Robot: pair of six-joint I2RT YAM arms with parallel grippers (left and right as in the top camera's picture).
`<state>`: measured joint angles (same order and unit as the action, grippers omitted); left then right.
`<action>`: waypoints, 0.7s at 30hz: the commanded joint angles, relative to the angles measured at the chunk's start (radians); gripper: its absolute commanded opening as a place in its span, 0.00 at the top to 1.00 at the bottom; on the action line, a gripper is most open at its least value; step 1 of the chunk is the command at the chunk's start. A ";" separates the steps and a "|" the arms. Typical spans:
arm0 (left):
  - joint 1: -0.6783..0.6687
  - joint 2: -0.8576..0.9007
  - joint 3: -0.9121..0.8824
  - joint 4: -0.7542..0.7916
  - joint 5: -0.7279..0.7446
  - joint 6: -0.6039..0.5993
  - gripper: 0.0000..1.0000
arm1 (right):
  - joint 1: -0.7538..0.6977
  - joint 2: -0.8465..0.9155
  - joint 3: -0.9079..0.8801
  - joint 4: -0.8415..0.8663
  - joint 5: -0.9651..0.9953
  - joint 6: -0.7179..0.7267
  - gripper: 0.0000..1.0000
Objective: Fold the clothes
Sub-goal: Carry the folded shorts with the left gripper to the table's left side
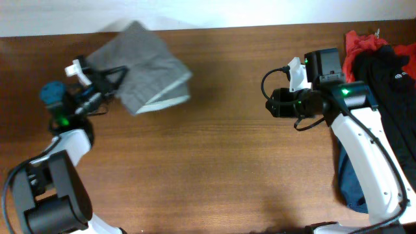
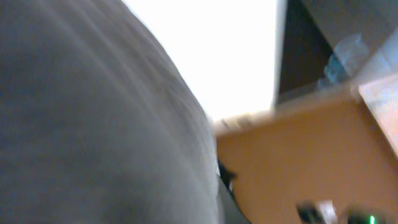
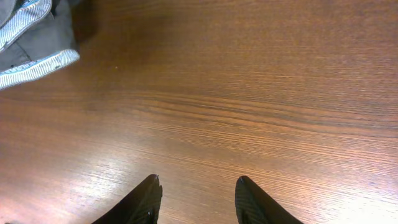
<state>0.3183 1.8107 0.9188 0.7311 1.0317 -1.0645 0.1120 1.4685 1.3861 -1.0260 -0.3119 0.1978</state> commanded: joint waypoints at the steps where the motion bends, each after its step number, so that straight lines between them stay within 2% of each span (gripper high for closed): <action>1: 0.100 -0.010 -0.003 -0.388 -0.285 0.113 0.99 | -0.001 0.000 0.007 -0.014 0.040 -0.010 0.57; 3: 0.149 -0.006 -0.003 -0.622 -0.508 0.222 1.00 | -0.001 0.000 0.007 -0.026 0.040 -0.011 0.56; 4: 0.166 -0.003 -0.003 -0.671 -0.557 0.250 1.00 | -0.001 0.000 0.007 -0.032 0.040 -0.011 0.57; 7: 0.231 0.011 -0.004 -0.785 -0.591 0.273 1.00 | -0.001 0.000 0.007 -0.049 0.040 -0.044 0.57; 9: 0.262 0.011 -0.004 -0.803 -0.579 0.265 1.00 | -0.001 0.000 0.007 -0.054 0.040 -0.045 0.56; 11: 0.283 0.011 -0.004 -0.793 -0.549 0.171 0.86 | -0.001 0.000 0.007 -0.050 0.040 -0.045 0.57; 12: 0.287 0.011 -0.004 -0.789 -0.543 0.127 0.70 | -0.001 0.000 0.007 -0.050 0.040 -0.045 0.57; 14: 0.287 0.011 -0.004 -0.772 -0.530 0.039 0.19 | -0.001 0.000 0.007 -0.048 0.040 -0.045 0.57; 15: 0.286 0.011 -0.003 -0.735 -0.484 -0.012 0.01 | -0.001 0.000 0.007 -0.050 0.040 -0.045 0.57; 19: 0.289 0.002 -0.003 -0.535 -0.188 -0.010 0.01 | -0.001 0.000 0.007 -0.060 0.040 -0.045 0.57; 21: 0.293 -0.048 -0.002 -0.449 -0.135 0.042 0.01 | -0.001 0.000 0.007 -0.066 0.040 -0.053 0.56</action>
<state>0.6041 1.8153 0.9077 0.2062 0.7090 -1.0443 0.1120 1.4708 1.3857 -1.0859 -0.2844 0.1566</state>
